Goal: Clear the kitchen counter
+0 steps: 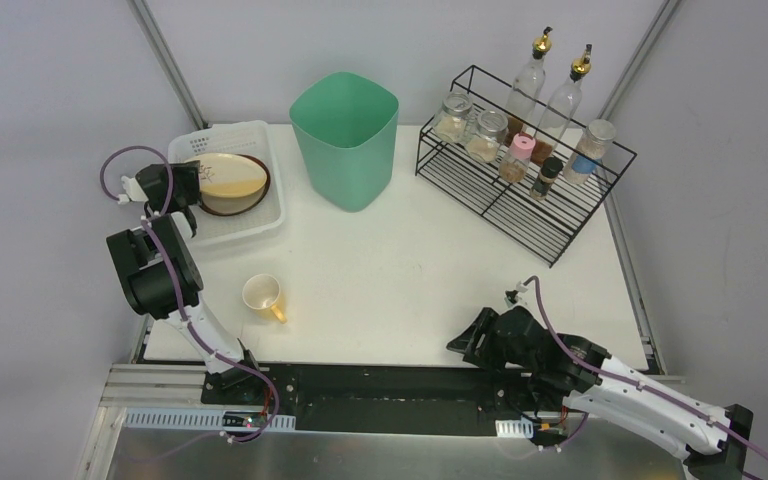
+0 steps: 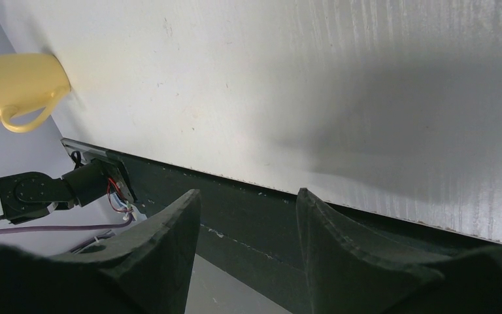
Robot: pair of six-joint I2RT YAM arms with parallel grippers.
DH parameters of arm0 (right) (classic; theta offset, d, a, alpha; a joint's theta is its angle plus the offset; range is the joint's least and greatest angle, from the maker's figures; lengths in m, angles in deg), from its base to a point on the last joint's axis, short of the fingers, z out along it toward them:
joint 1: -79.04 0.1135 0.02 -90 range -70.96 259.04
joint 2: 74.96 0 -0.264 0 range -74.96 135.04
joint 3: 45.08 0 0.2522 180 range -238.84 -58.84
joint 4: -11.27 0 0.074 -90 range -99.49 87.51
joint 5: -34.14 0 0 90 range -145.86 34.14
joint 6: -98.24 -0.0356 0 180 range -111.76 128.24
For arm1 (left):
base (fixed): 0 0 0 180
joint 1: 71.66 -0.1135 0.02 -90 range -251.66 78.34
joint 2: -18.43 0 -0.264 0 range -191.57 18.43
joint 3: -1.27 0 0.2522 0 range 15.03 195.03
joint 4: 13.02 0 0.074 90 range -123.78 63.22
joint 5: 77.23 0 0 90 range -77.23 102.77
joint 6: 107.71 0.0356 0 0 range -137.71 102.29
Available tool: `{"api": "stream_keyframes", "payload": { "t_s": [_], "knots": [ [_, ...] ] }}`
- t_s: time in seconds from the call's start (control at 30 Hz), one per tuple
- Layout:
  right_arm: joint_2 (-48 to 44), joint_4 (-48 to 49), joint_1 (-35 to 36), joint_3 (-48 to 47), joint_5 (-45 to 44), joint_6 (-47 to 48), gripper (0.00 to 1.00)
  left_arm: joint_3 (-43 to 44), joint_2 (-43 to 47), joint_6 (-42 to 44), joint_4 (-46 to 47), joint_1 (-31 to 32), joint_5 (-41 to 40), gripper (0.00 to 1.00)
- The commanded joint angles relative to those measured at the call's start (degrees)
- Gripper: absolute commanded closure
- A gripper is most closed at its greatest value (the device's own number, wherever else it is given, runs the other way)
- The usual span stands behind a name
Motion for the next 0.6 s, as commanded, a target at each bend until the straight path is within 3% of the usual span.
{"api": "stream_keyframes", "payload": {
  "t_s": [0.0,0.2,0.3,0.33,0.37,0.57],
  "knots": [
    [1.08,1.87,0.3,-2.4,-0.26,-0.07,0.42,3.46,-0.2,0.13,2.92,-0.11,2.04,0.38],
    [0.84,2.12,0.26,-2.25,-0.04,0.03,0.42,5.73,0.94,3.45,-6.15,-0.11,2.58,0.15],
    [0.43,2.68,0.25,-1.68,0.3,0.03,0.42,7.17,2.07,5.4,-12.63,-0.11,2.57,0.14],
    [0.27,2.93,0.26,-1.57,0.48,0.09,0.42,7.63,2.5,5.99,-15.19,-0.11,2.63,0.04],
    [0.18,2.93,0.25,-1.49,0.68,0.18,0.42,7.96,3.02,6.68,-17.32,-0.1,2.54,0.02],
    [-1.65,1.68,0.29,-1.53,1.28,0.65,0.42,11.28,4.51,10.73,-28.72,-0.11,3.32,0.01]
  ]
}}
